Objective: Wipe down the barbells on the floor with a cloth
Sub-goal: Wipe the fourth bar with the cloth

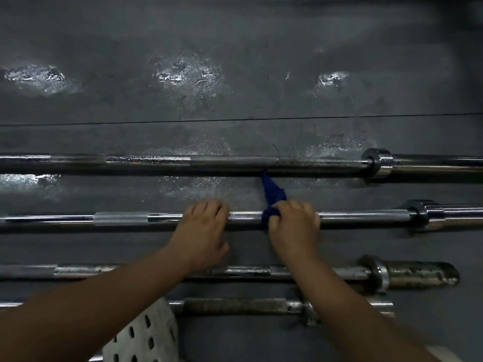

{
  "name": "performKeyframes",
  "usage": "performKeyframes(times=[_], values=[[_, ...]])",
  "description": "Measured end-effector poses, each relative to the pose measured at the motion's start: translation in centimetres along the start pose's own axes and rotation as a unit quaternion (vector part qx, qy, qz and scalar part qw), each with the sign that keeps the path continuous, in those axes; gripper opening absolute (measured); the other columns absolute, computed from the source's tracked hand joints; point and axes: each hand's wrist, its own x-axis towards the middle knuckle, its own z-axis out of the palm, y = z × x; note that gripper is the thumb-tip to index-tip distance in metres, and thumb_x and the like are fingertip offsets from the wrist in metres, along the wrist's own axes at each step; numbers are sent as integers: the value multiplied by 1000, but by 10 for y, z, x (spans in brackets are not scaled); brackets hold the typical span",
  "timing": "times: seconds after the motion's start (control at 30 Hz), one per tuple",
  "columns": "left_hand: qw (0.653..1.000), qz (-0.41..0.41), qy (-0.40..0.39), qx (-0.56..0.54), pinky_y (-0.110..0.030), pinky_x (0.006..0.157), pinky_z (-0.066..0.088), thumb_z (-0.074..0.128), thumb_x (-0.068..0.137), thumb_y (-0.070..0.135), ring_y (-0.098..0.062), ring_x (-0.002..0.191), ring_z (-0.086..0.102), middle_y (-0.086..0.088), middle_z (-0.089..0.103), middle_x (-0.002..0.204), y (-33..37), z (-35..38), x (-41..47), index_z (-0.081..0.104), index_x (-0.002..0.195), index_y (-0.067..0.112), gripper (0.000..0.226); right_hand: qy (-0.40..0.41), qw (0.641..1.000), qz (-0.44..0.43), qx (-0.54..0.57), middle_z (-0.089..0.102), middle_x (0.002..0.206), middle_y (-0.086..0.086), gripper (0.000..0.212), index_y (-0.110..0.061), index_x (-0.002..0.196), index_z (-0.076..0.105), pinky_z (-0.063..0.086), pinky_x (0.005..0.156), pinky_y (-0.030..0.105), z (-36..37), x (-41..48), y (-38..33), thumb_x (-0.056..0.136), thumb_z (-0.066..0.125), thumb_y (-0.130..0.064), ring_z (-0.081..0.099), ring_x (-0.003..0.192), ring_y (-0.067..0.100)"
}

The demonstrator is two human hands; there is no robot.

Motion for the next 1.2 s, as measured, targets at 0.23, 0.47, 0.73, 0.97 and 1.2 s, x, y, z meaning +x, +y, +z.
performKeyframes(times=[0.23,0.47,0.73,0.97,1.2], values=[[999,20,5,-32,-39,76,47,57,66,42,-25,92,51,-2,53,108,-3,7,-13,56,111,19,51,18,995,63,-73,68,99,2,22,-22,97,67,32,79,37,-12,-4,43,84,50,-29,53,94,27],[997,2,-29,-66,-41,82,50,45,70,41,-27,96,56,-5,57,114,0,3,-16,57,120,13,59,-28,980,-194,-41,62,125,2,59,-22,125,61,40,102,48,31,-42,-48,69,45,-36,57,115,24],[997,14,-19,-76,-40,85,49,45,70,38,-27,100,56,-4,57,118,-5,3,-22,56,120,15,57,67,996,44,-26,69,101,1,36,-20,101,71,41,87,44,5,-23,30,68,56,-17,60,95,28],[996,19,-26,-83,-41,84,50,45,74,38,-27,98,59,-2,58,119,-3,-1,-21,56,119,16,52,-10,998,-49,-38,70,99,3,26,-21,103,68,41,77,36,-7,1,13,84,51,-15,57,90,27],[998,39,37,-16,-47,96,51,61,67,28,-36,116,59,-17,56,137,1,-70,-2,58,131,4,68,7,983,4,184,58,118,7,48,-23,131,49,47,84,35,-73,-2,-4,85,47,-7,53,103,27]])
